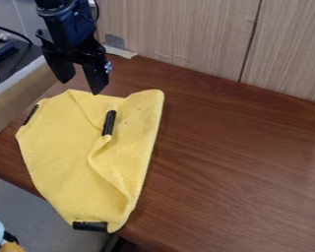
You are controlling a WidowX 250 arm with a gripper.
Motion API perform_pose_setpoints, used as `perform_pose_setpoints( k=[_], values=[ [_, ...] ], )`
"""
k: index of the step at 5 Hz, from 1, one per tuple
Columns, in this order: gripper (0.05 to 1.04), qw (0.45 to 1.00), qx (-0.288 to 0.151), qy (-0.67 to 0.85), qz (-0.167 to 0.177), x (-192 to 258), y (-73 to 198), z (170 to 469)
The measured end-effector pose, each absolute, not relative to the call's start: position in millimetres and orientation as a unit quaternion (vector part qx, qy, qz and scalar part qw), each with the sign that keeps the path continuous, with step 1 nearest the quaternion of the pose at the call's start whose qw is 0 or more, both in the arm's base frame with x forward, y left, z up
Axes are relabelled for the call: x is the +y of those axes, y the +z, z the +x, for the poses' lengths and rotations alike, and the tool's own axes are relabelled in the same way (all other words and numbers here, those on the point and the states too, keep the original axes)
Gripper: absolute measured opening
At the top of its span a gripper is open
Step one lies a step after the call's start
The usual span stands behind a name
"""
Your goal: Fold the cloth from left to right
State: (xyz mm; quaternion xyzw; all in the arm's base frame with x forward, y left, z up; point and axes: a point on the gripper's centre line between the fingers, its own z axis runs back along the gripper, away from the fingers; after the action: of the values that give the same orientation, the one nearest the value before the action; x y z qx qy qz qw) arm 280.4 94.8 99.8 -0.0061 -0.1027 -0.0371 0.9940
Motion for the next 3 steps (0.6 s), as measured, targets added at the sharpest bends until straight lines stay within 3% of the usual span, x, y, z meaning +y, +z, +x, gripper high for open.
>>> perform_pose_setpoints(
  k=[1, 3],
  values=[
    [1.000, 0.995, -0.090, -0.035, -0.014, 94, 92, 279],
    [1.001, 0.995, -0.085, 0.048, -0.030, 136, 80, 258]
  ],
)
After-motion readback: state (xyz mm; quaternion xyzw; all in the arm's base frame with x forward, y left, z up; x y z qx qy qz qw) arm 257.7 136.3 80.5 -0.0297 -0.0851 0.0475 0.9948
